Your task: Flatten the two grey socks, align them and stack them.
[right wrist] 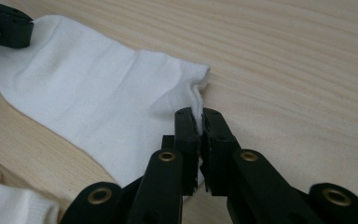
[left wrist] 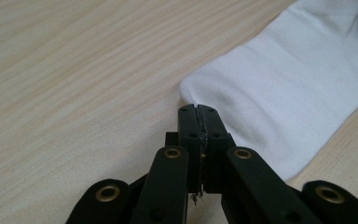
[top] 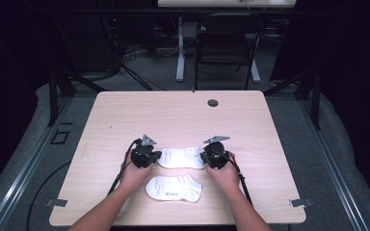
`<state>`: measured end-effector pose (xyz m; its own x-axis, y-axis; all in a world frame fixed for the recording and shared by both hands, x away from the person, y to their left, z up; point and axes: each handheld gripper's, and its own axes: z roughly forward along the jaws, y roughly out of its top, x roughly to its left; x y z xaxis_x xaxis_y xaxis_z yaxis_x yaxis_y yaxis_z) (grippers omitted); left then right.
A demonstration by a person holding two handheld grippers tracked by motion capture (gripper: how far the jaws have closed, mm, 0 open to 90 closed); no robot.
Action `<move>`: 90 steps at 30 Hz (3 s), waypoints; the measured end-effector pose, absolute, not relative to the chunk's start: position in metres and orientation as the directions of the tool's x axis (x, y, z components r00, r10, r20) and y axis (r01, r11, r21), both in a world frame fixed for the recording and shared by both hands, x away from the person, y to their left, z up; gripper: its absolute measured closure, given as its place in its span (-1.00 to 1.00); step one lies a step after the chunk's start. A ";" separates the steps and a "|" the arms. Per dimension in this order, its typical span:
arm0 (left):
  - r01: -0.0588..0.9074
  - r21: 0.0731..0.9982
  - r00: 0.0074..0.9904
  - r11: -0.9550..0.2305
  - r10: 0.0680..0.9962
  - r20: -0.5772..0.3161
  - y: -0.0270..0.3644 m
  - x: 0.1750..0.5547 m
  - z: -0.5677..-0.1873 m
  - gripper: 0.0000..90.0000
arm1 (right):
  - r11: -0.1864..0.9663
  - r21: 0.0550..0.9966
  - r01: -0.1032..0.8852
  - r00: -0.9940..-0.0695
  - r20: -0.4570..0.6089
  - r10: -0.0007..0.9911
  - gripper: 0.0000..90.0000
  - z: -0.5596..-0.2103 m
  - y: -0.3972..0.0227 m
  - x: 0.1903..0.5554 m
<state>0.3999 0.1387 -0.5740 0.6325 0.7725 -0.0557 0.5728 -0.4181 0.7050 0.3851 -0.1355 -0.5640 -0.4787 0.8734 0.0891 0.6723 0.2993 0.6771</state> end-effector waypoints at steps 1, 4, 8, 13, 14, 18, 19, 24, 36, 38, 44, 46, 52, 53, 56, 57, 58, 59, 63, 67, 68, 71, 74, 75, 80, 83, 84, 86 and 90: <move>0.573 0.704 0.633 -0.419 0.772 -0.056 0.139 0.400 -0.573 0.99 | 0.299 0.679 0.671 -0.480 0.090 0.873 0.91 -0.563 -0.135 0.385; 0.569 0.709 0.635 -0.415 0.770 -0.059 0.140 0.399 -0.572 0.99 | 0.306 0.681 0.665 -0.485 0.083 0.870 0.91 -0.561 -0.134 0.384; 0.567 0.714 0.636 -0.411 0.769 -0.063 0.141 0.397 -0.568 0.99 | 0.302 0.688 0.660 -0.488 0.087 0.868 0.91 -0.558 -0.132 0.383; 0.561 0.726 0.635 -0.398 0.770 -0.069 0.144 0.396 -0.564 0.99 | 0.305 0.693 0.653 -0.498 0.089 0.863 0.91 -0.553 -0.131 0.382; 0.560 0.729 0.633 -0.394 0.771 -0.069 0.144 0.395 -0.563 0.99 | 0.304 0.696 0.650 -0.498 0.089 0.862 0.91 -0.552 -0.131 0.382; 0.560 0.731 0.634 -0.391 0.770 -0.074 0.147 0.394 -0.560 0.99 | 0.311 0.703 0.640 -0.506 0.081 0.859 0.91 -0.547 -0.130 0.380; 0.557 0.734 0.633 -0.389 0.771 -0.072 0.148 0.393 -0.559 0.99 | 0.305 0.707 0.638 -0.507 0.087 0.858 0.91 -0.546 -0.130 0.379; 0.554 0.743 0.636 -0.376 0.767 -0.087 0.151 0.390 -0.552 0.99 | 0.303 0.717 0.628 -0.512 0.087 0.855 0.92 -0.540 -0.129 0.377; 0.531 0.759 0.656 -0.377 0.750 -0.087 0.154 0.377 -0.538 0.99 | 0.309 0.722 0.619 -0.530 0.094 0.843 0.91 -0.527 -0.128 0.364; 0.529 0.761 0.658 -0.376 0.747 -0.088 0.155 0.375 -0.536 0.99 | 0.310 0.727 0.613 -0.538 0.096 0.837 0.92 -0.524 -0.127 0.360; 0.511 0.773 0.674 -0.376 0.734 -0.088 0.157 0.364 -0.529 0.99 | 0.315 0.743 0.590 -0.553 0.089 0.828 0.92 -0.516 -0.126 0.350; 0.506 0.776 0.680 -0.377 0.727 -0.090 0.157 0.360 -0.527 0.99 | 0.319 0.743 0.588 -0.558 0.087 0.825 0.92 -0.513 -0.126 0.346; 0.499 0.781 0.693 -0.376 0.714 -0.099 0.158 0.349 -0.523 0.99 | 0.319 0.756 0.571 -0.576 0.092 0.812 0.92 -0.507 -0.125 0.334; 0.501 0.782 0.692 -0.372 0.714 -0.104 0.158 0.347 -0.523 0.99 | 0.318 0.758 0.570 -0.579 0.095 0.810 0.92 -0.506 -0.125 0.331; 0.498 0.781 0.698 -0.377 0.709 -0.103 0.160 0.341 -0.523 0.99 | 0.327 0.757 0.565 -0.590 0.095 0.801 0.92 -0.504 -0.126 0.325; 0.501 0.780 0.698 -0.376 0.708 -0.107 0.161 0.340 -0.522 0.99 | 0.322 0.757 0.568 -0.586 0.097 0.804 0.92 -0.504 -0.125 0.323; 0.501 0.783 0.696 -0.370 0.710 -0.110 0.161 0.338 -0.522 0.99 | 0.323 0.759 0.565 -0.589 0.098 0.802 0.92 -0.505 -0.125 0.322; 0.503 0.783 0.695 -0.366 0.709 -0.115 0.162 0.337 -0.522 0.99 | 0.324 0.758 0.566 -0.590 0.098 0.801 0.92 -0.505 -0.125 0.320; 0.503 0.785 0.698 -0.361 0.705 -0.124 0.165 0.329 -0.523 0.99 | 0.330 0.757 0.563 -0.598 0.098 0.795 0.92 -0.504 -0.125 0.312; 0.508 0.786 0.701 -0.353 0.700 -0.138 0.169 0.321 -0.525 0.99 | 0.334 0.754 0.566 -0.605 0.105 0.790 0.92 -0.506 -0.125 0.304; 0.506 0.784 0.705 -0.360 0.696 -0.135 0.169 0.320 -0.525 0.99 | 0.330 0.756 0.565 -0.605 0.108 0.789 0.92 -0.506 -0.125 0.301; 0.509 0.783 0.705 -0.358 0.695 -0.141 0.171 0.314 -0.527 0.99 | 0.327 0.758 0.565 -0.609 0.115 0.785 0.92 -0.509 -0.123 0.294; 0.507 0.780 0.707 -0.366 0.695 -0.134 0.173 0.311 -0.528 0.99 | 0.342 0.752 0.563 -0.616 0.107 0.780 0.92 -0.512 -0.121 0.288; 0.511 0.778 0.706 -0.366 0.695 -0.137 0.174 0.309 -0.528 0.99 | 0.349 0.752 0.559 -0.622 0.102 0.776 0.92 -0.513 -0.121 0.287; 0.521 0.771 0.705 -0.367 0.694 -0.147 0.177 0.301 -0.532 0.99 | 0.345 0.747 0.569 -0.623 0.116 0.774 0.92 -0.517 -0.121 0.280; 0.516 0.773 0.708 -0.370 0.692 -0.141 0.177 0.299 -0.533 0.99 | 0.351 0.745 0.568 -0.624 0.111 0.774 0.92 -0.518 -0.122 0.276; 0.518 0.772 0.707 -0.369 0.692 -0.144 0.178 0.299 -0.533 0.99 | 0.349 0.743 0.570 -0.624 0.115 0.773 0.92 -0.518 -0.122 0.275; 0.523 0.772 0.705 -0.361 0.692 -0.153 0.177 0.297 -0.534 0.99 | 0.348 0.744 0.570 -0.623 0.115 0.774 0.92 -0.519 -0.122 0.272; 0.527 0.765 0.708 -0.371 0.689 -0.154 0.177 0.295 -0.539 0.99 | 0.357 0.740 0.570 -0.619 0.101 0.779 0.92 -0.524 -0.122 0.270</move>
